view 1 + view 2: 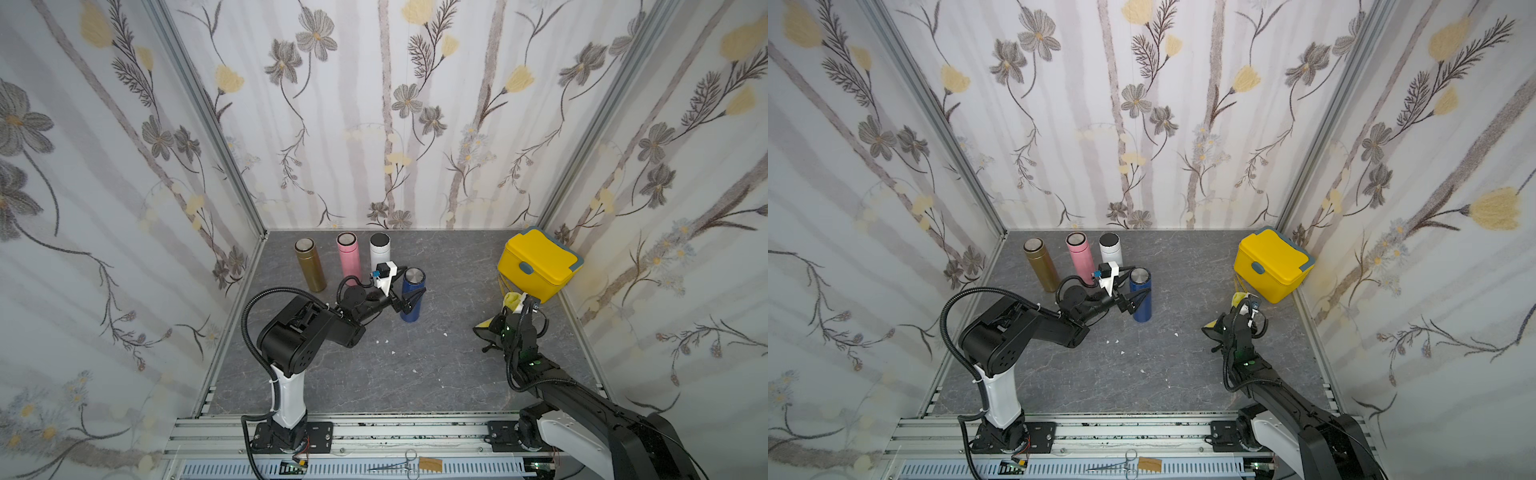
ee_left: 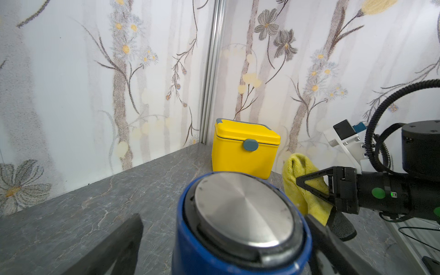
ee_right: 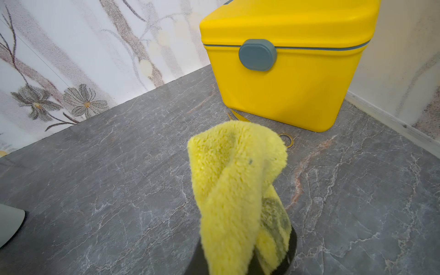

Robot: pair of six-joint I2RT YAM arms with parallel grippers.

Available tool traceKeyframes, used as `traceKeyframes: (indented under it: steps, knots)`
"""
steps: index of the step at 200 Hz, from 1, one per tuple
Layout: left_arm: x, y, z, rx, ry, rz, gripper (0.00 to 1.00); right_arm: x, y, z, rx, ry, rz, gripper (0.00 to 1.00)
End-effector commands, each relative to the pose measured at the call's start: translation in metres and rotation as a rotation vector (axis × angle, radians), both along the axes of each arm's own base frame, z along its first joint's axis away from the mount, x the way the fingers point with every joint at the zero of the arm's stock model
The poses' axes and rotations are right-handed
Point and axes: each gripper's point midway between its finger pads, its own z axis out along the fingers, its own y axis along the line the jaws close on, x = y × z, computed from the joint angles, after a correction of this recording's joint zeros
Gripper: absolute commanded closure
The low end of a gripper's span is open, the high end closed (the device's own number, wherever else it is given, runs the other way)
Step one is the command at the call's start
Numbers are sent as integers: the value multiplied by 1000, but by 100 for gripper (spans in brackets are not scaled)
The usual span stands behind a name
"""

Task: Wipe the surface of the thermos
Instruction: Pick up the thermos from the center of the board.

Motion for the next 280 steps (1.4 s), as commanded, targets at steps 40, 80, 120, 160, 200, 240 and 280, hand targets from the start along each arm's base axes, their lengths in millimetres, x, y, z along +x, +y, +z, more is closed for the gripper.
traceKeyframes:
  steps: [40,80,120,160,200,240,280]
  knots:
    - [17,-15,-7,42,11,-14,0,3,1,8,8,-33,2,100]
    - [26,-22,-14,69,24,-8,3,4,2,8,8,-32,3,100]
    - [27,-25,-11,74,11,-3,6,4,2,8,9,-32,5,100]
    - [24,-28,0,79,-12,8,7,4,2,8,8,-31,6,100]
    - [25,-34,5,97,-29,20,10,4,3,9,7,-31,7,100]
    - [29,-35,-1,105,-26,35,51,4,3,8,8,-31,8,100]
    - [7,-14,29,-5,-23,63,100,5,3,8,7,-28,9,100]
